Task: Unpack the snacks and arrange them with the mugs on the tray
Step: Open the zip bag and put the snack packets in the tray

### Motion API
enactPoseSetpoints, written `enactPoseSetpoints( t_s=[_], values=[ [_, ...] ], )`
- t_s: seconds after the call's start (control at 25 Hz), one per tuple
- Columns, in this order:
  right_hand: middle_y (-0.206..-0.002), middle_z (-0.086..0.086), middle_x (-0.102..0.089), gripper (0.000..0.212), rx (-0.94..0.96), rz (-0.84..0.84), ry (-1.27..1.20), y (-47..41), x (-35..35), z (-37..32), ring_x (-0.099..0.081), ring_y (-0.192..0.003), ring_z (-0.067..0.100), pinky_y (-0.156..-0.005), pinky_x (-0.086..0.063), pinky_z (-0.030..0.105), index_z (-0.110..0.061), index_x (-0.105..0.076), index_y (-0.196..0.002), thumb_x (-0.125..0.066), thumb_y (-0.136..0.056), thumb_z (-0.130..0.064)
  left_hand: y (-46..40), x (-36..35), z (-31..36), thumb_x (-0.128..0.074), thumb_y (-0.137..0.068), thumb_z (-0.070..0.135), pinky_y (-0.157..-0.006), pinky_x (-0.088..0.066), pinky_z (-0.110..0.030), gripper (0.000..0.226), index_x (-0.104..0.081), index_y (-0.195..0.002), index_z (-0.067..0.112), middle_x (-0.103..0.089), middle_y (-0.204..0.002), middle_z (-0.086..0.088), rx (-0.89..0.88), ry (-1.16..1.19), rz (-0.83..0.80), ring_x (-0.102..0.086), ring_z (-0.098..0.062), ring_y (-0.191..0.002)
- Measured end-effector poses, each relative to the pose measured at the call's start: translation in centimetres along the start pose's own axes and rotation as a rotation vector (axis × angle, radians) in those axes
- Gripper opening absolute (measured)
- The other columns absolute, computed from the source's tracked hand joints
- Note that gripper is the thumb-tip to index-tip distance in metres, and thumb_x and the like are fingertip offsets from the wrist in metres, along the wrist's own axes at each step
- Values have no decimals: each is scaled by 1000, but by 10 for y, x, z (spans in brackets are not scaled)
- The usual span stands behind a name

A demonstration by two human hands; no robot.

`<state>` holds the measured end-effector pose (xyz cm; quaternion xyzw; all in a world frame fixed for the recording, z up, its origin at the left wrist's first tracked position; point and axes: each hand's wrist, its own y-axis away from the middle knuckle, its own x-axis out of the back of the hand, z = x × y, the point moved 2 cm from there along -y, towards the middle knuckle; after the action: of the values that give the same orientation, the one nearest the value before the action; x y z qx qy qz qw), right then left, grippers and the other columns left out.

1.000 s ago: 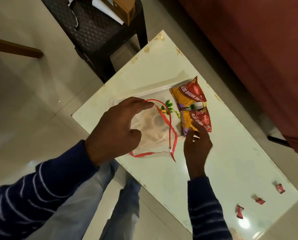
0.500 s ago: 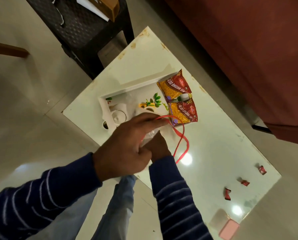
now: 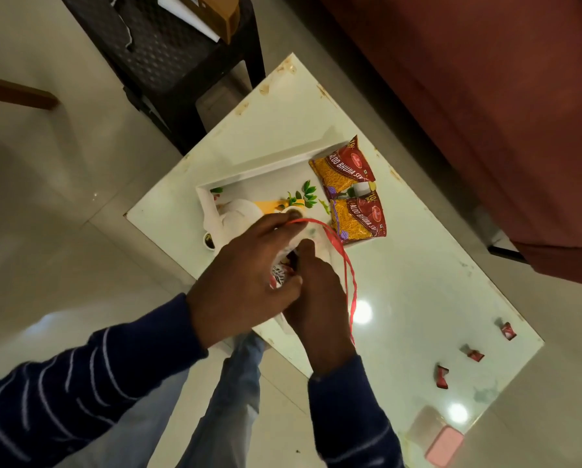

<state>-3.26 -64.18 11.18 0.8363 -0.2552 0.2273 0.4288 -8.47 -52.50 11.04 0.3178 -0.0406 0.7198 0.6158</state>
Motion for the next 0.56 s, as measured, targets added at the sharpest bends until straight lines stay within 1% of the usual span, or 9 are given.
enactPoseSetpoints(
  t_s=[0.08,0.12,0.2,0.24,0.28,0.32,0.4,0.48,0.56],
  values=[
    [-108,-2,-67,35,-8,59,175,19,9,-2,-60,-86,13,-66,-44,18,-21,-46,-131,-55,-97,-21,-2,4,-5,-67,-84,23,-98,-44,-18,60,-49,-141,22,-49,-143,6,12,-34,48,-52,-8,-125],
    [-106,-8,-67,34,8,113,156,32,17,0,-58,-82,8,-64,-42,13,-29,-45,-130,-54,-97,-26,-2,5,-9,-64,-85,19,-95,-44,-16,58,-49,-140,21,-49,-143,6,22,-45,59,-53,-8,-123],
    [-101,-15,-71,30,3,159,-20,52,39,-1,-66,-82,4,-65,-49,12,-37,-49,-120,-58,-95,-25,-1,8,-17,-62,-82,9,-87,-38,-4,60,-51,-140,21,-50,-142,7,60,-50,72,-58,-6,-105],
    [-101,-19,-72,29,-26,165,-167,57,52,5,-68,-83,0,-64,-51,12,-36,-53,-116,-62,-93,-20,-1,10,-21,-62,-80,7,-81,-38,-2,62,-51,-140,21,-50,-142,7,79,-52,80,-56,-4,-93],
    [-100,-21,-73,29,-46,158,-342,57,62,14,-68,-80,-2,-61,-51,12,-34,-58,-113,-65,-92,-14,0,12,-24,-62,-79,8,-80,-40,-6,63,-52,-139,21,-50,-142,6,94,-54,85,-54,-4,-89],
    [-100,-18,-74,30,-68,142,-484,56,71,22,-68,-76,0,-58,-51,15,-31,-60,-113,-66,-92,-9,1,13,-26,-60,-77,12,-82,-47,-15,62,-53,-138,20,-51,-142,4,111,-52,87,-56,-6,-94],
    [-104,-6,-75,30,-130,128,-709,49,82,39,-66,-74,8,-57,-51,22,-24,-60,-118,-63,-94,-7,6,14,-29,-55,-71,16,-93,-52,-37,65,-54,-136,20,-52,-141,2,164,-38,86,-57,-19,-116],
    [-108,3,-75,29,-182,133,-868,37,83,56,-65,-76,12,-57,-50,23,-19,-58,-121,-61,-95,-8,12,17,-32,-59,-70,6,-99,-51,-44,65,-57,-133,21,-53,-140,3,180,-43,83,-54,-22,-126],
    [-109,4,-75,29,-214,133,-952,22,82,73,-65,-78,12,-58,-50,23,-17,-59,-123,-61,-95,-9,20,19,-36,-62,-68,-4,-98,-52,-42,67,-59,-130,23,-55,-138,5,175,-96,78,-56,-21,-123]
  ],
)
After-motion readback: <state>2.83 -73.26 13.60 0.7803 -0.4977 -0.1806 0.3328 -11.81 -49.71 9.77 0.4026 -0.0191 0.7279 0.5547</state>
